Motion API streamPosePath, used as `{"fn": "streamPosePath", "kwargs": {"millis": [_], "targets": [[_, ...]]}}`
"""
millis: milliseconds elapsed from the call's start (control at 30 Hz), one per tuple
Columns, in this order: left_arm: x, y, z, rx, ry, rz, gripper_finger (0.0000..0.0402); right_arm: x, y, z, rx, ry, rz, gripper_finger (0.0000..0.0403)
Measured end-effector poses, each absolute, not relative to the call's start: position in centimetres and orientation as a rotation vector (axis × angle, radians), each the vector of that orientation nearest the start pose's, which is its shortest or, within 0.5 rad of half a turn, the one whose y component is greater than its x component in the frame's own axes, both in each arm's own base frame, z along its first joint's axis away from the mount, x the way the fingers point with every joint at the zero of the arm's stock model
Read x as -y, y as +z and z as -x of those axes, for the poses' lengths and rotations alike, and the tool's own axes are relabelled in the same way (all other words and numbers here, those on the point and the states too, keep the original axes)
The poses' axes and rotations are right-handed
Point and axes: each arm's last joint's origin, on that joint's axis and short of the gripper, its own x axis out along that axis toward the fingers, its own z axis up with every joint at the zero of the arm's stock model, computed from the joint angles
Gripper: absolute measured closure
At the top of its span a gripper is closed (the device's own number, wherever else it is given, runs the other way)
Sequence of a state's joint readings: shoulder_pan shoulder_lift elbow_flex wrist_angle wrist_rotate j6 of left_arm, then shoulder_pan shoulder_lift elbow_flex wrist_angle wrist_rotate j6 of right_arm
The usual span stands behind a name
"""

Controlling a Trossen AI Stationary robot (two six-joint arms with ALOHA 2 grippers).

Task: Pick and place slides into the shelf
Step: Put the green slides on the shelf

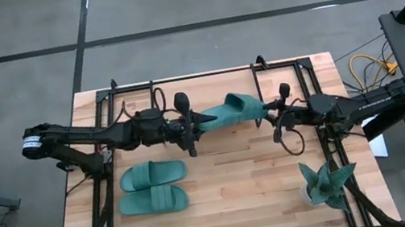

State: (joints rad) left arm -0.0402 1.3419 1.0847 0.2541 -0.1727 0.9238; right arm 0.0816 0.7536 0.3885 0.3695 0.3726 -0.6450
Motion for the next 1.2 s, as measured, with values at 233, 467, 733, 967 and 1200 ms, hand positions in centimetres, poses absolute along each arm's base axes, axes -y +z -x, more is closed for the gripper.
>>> {"fn": "streamPosePath", "kwargs": {"millis": [233, 467, 733, 967, 1200], "targets": [[0.5, 36.0, -30.5, -0.091, 0.216, -0.917, 0.0368, 0.2, 25.8, -17.0, -0.1, -0.493, 0.579, 0.0275], [0.1, 36.1, -30.3, -0.133, 0.319, -0.912, 0.0368, 0.3, 26.5, -16.7, -0.01, -0.549, 0.402, 0.0256], [0.4, 36.9, -30.2, -0.076, 0.384, -0.888, 0.0368, 0.7, 27.0, -16.0, 0.087, -0.7, 0.118, 0.027], [0.5, 36.0, -31.2, -0.137, 0.502, -0.882, 0.0368, 0.7, 25.6, -16.2, 0.025, -0.705, 0.045, 0.0282], [0.8, 33.8, -33.8, -0.292, 0.661, -0.956, 0.0368, 0.7, 24.3, -15.8, 0.001, -0.706, 0.047, 0.0289]]}}
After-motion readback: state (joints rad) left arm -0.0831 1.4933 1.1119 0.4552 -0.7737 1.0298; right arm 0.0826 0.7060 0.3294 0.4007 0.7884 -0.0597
